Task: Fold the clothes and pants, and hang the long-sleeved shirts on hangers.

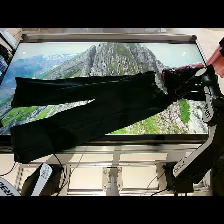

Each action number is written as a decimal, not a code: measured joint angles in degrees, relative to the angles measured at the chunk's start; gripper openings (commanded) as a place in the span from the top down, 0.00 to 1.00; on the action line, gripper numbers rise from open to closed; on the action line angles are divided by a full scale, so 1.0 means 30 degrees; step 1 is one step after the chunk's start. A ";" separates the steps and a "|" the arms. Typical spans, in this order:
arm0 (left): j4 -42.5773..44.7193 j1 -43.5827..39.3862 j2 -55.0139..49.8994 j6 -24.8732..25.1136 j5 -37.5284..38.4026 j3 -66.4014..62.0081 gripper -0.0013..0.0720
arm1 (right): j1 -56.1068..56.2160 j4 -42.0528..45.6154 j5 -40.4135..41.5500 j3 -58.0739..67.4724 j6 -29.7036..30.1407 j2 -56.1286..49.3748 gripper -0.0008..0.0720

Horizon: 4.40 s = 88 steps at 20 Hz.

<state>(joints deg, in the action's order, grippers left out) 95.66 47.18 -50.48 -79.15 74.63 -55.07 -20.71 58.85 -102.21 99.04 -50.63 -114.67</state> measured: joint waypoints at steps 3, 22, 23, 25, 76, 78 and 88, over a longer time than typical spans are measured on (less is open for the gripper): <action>0.0007 0.0000 -0.0546 0.0277 0.0015 0.0277 0.57 | -0.0459 0.0648 -0.0612 -0.0714 -0.0554 0.0911 0.94; -0.2849 0.0459 -0.4415 0.3949 0.1107 0.1770 0.35 | -0.7715 0.3315 0.8947 -1.1147 -0.3759 0.7599 0.94; -0.2922 0.0459 -0.4612 0.4284 0.1639 0.1953 0.35 | -0.7774 0.3308 0.9122 -1.1285 -0.3767 0.7628 0.94; -0.2841 0.0459 -0.4903 0.4947 0.2521 0.2426 0.35 | -0.7868 0.3300 0.9398 -1.1475 -0.3781 0.7694 0.94; -0.7934 0.2871 -0.3927 0.7716 -0.3905 -0.3293 0.95 | -1.0273 -0.1843 0.3934 -0.9449 0.2259 1.5402 0.94; -0.9129 0.3453 -0.4022 0.8641 -0.3381 -0.3330 0.95 | -1.0965 -0.2302 0.3759 -0.9777 0.2637 1.6240 0.94; -0.8910 0.4029 -0.7220 1.0083 -0.1566 -0.2710 0.95 | -1.1679 0.2681 0.4124 -1.5628 -0.0678 1.7107 0.94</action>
<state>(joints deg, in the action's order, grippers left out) 68.93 59.27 -72.14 -48.90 69.93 -63.20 -55.75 66.89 -89.84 52.16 -52.66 -63.35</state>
